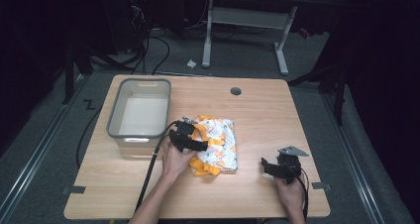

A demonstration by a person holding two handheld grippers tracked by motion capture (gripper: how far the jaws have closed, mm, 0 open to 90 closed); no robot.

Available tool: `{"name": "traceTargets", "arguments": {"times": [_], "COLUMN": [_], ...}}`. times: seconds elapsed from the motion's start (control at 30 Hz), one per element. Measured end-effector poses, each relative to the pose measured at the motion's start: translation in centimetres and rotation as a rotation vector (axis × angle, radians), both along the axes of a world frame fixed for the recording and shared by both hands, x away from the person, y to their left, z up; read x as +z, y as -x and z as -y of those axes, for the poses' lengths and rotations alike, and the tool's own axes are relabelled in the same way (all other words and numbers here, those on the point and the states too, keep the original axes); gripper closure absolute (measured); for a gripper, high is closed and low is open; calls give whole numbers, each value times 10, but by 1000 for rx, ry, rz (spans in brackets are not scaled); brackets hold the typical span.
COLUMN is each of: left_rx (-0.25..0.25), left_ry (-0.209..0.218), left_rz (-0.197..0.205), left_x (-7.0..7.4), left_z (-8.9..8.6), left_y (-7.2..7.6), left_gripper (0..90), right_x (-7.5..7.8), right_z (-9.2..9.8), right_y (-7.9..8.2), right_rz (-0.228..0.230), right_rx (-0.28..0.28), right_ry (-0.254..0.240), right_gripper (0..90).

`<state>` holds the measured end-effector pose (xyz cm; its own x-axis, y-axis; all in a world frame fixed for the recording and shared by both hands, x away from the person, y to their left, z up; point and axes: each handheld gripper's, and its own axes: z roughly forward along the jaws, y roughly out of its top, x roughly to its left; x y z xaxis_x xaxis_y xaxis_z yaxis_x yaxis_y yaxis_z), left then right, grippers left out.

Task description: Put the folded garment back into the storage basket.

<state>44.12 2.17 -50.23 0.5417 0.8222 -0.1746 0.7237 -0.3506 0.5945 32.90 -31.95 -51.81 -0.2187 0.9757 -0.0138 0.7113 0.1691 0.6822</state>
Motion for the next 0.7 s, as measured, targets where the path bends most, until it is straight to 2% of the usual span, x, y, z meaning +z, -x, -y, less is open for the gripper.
{"name": "traceTargets", "arguments": {"times": [0.13, 0.2, 0.3, 0.4, 0.57, 0.7], "left_rx": [4, 2, -4, -14, -10, -9], "left_ry": [-2, 11, 34, 40, 10, 3], "left_rz": [-13, -16, -7, 1, -19, -22], "left_x": [-5, -5, -1, 1, -6, -10], "left_z": [2, 1, 2, 4, 7, 8], "left_y": [-1, -1, 0, 2, -1, -2], "left_gripper": [36, 39, 43, 47, 78, 96], "right_x": [0, 0, 0, 0, 0, 0], "right_z": [0, 0, 0, 0, 0, 0], "right_y": [0, 0, 0, 0, 0, 0], "right_rz": [0, 0, 0, 0, 0, 0], "right_rx": [0, 0, 0, 0, 0, 0], "right_ry": [0, 0, 0, 0, 0, 0], "right_gripper": [213, 212, 212, 212, 213, 212]}}
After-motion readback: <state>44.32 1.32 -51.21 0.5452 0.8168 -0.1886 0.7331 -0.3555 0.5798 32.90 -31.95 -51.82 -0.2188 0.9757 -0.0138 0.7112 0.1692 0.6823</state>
